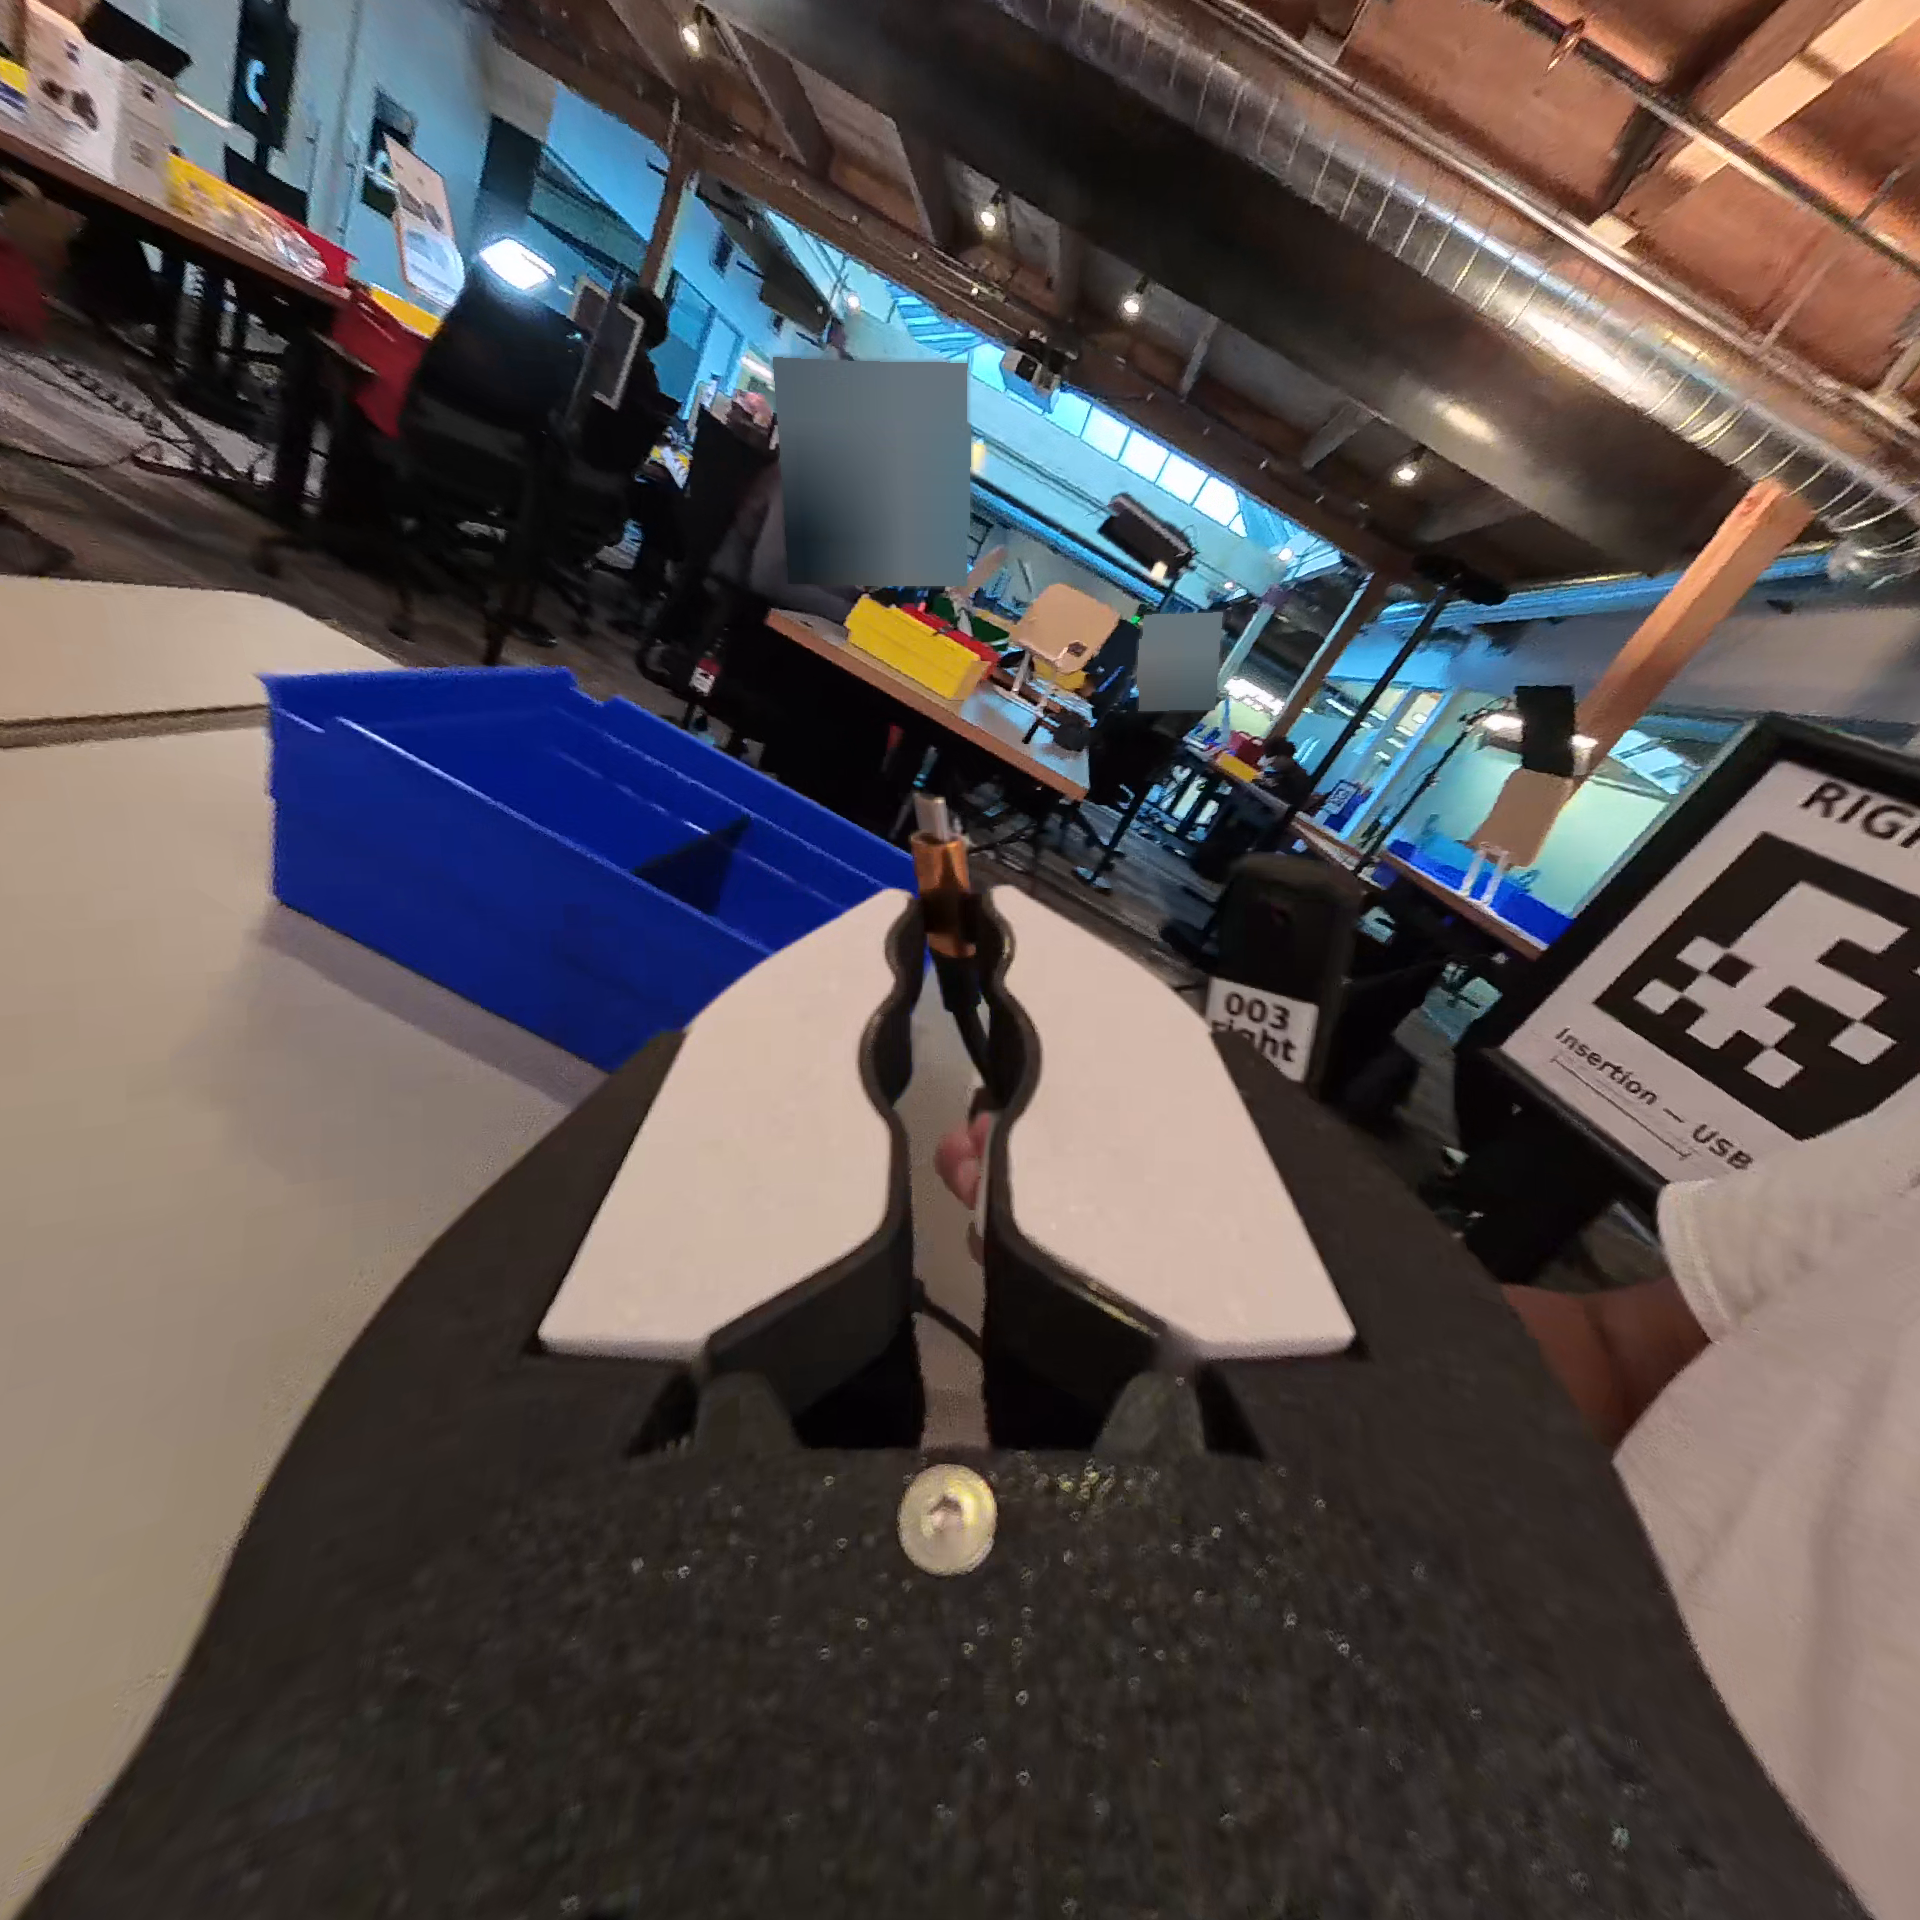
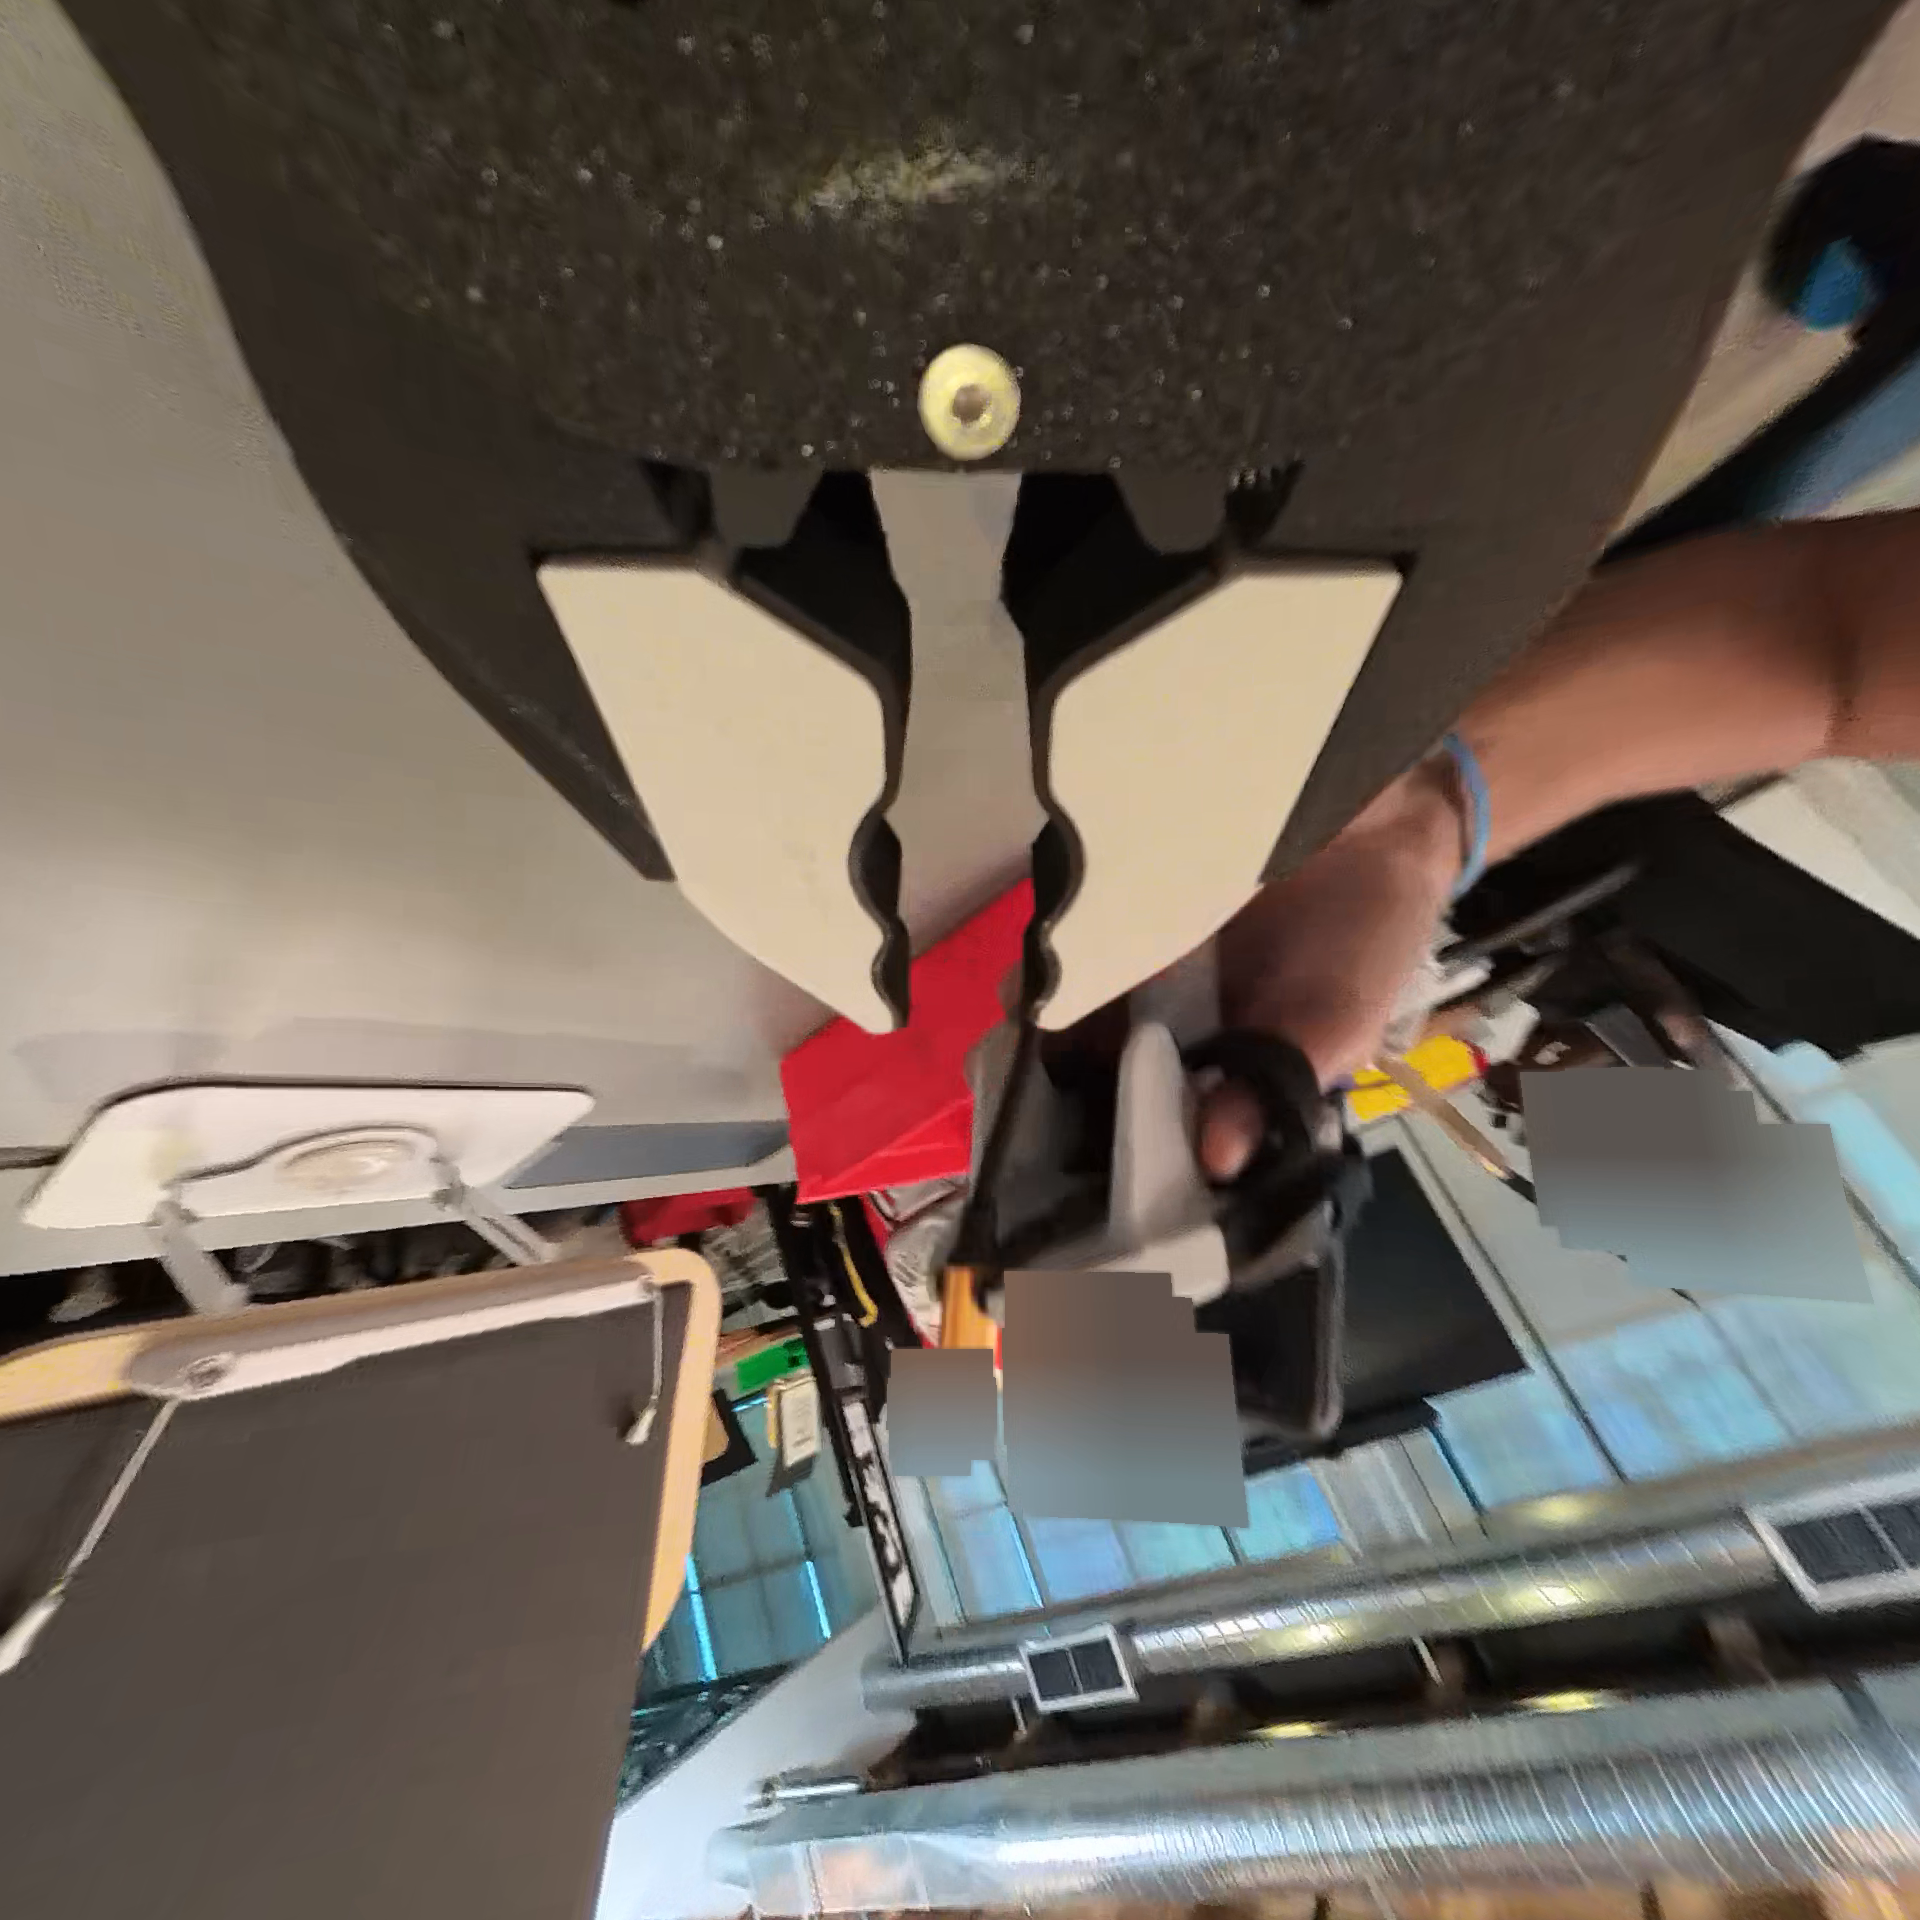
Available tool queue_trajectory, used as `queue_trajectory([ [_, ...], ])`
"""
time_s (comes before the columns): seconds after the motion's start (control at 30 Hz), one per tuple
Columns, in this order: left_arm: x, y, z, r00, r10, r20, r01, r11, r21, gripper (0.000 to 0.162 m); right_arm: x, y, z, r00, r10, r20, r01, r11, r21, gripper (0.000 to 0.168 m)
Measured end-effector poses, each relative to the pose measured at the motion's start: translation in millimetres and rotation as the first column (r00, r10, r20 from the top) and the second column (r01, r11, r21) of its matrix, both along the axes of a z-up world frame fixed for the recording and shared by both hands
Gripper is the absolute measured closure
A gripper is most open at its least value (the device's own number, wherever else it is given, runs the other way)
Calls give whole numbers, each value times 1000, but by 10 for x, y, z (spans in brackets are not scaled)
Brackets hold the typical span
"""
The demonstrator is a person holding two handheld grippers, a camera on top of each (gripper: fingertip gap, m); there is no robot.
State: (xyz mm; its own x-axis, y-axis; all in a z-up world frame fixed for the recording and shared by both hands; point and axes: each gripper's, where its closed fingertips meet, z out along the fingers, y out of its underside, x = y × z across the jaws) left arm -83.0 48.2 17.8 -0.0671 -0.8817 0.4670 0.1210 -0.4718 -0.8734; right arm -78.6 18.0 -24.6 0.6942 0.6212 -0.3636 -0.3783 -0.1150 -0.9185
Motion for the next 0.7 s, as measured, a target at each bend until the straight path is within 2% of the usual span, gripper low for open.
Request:
queue_trajectory([
  [0.13,53,-94,-110,1000,5,-4,-6,1000,-17,154,-102,56,-82,994,66,-88,-73,994,-80,152],
  [0.23,48,-70,-173,999,42,-17,-43,999,-28,154,-146,54,-75,986,80,-149,-93,992,-82,155],
  [0.37,21,22,-288,994,106,-39,-109,991,-79,155,-206,95,-84,1000,7,-25,-8,999,-49,151],
  [0.47,17,44,-334,991,132,-33,-135,983,-127,155,-185,232,-154,988,-125,86,130,990,-53,160],
  [0.53,13,64,-364,990,139,-37,-143,979,-144,156,-260,268,-167,988,-116,104,122,991,-56,168],
  [0.7,-91,171,-447,987,155,-36,-159,964,-211,156,-309,303,-297,979,-95,179,113,989,-92,168],
])
